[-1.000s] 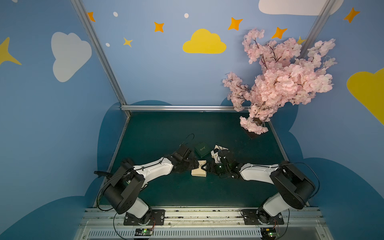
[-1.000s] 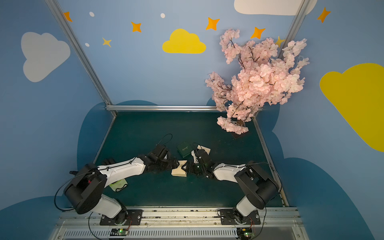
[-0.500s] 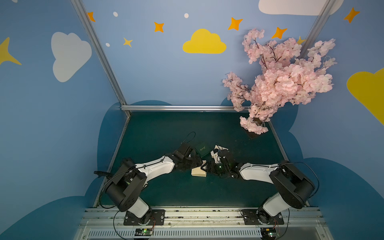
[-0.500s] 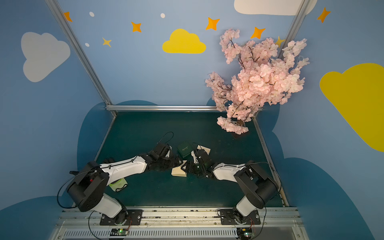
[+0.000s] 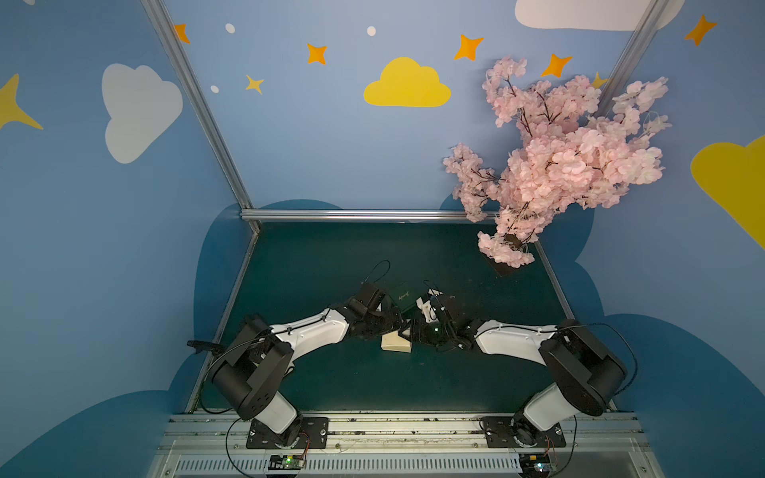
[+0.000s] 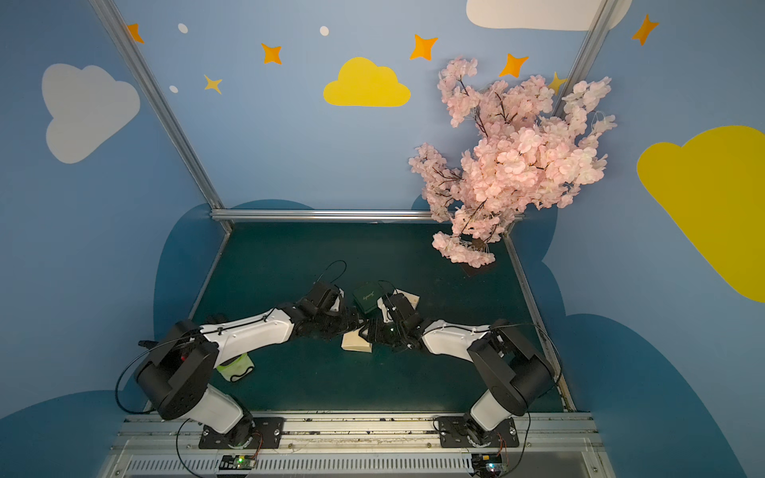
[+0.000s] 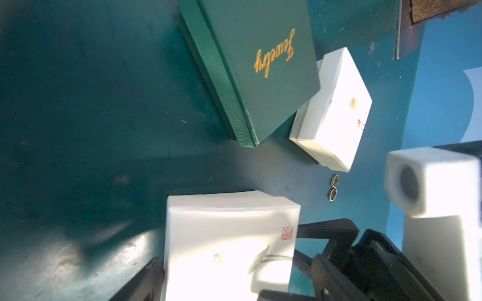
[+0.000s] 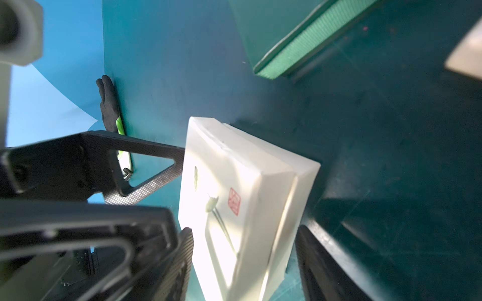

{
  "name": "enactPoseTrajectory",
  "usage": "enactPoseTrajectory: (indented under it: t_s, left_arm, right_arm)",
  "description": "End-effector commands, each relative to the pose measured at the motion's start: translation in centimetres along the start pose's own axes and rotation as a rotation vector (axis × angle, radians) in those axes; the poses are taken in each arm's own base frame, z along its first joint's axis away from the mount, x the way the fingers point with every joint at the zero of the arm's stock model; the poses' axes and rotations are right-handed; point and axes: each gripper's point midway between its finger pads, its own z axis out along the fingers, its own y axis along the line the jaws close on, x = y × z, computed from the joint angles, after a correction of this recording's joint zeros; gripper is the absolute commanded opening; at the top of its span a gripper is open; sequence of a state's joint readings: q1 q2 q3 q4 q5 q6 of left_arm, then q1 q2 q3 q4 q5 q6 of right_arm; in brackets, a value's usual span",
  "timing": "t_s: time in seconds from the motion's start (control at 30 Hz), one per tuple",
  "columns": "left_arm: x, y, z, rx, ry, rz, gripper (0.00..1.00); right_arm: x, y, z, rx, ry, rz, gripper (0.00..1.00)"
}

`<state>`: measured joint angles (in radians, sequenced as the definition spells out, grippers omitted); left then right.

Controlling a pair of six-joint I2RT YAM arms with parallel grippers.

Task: Take the rings out of the lift-off lid box
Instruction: Close the lid on the jewelry box.

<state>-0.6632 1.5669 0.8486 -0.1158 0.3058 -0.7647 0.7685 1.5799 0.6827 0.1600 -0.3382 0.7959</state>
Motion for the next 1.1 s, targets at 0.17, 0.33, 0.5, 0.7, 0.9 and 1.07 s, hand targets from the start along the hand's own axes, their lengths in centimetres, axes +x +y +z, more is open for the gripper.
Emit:
enactPoseTrajectory:
  t_s: [0.17,0.33,0.5,0.7,0.9,1.07]
  left_arm:
    - [-0.5,-1.7,-1.1,0.05,-0.011,-0.003,0.88]
    - [-0.6,-1.6,-1.6,0.046,-0.024,0.0,0.88]
    - [-0.5,-1.6,-1.8,0.041,-0.024,0.007,0.88]
    - [-0.4,-0.2,-2.0,-0.022,-0.037,0.006,0.91]
    - [-0.3,1.5,-2.1,-0.073,-0.056,-0.004,0.93]
    - [-0.1,1.4,-1.2,-0.036,-0.046,-0.027,0.92]
  right_arm:
    - [-0.1,0.3,0.3,-0.001,0.004,-0.021,0.65]
    - [-0.1,0.4,0.1,-0.006,-0.001,-0.017,0.64]
    - [-0.1,0.2,0.0,0.001,-0.008,-0.01,0.56]
    - [-0.4,-0.2,-0.1,0.007,-0.024,0.013,0.52]
    - [0.2,-0.9,-0.2,0.005,-0.015,0.035,0.52]
    - [0.1,-0.6,-0.2,-0.013,-0.011,0.032,0.55]
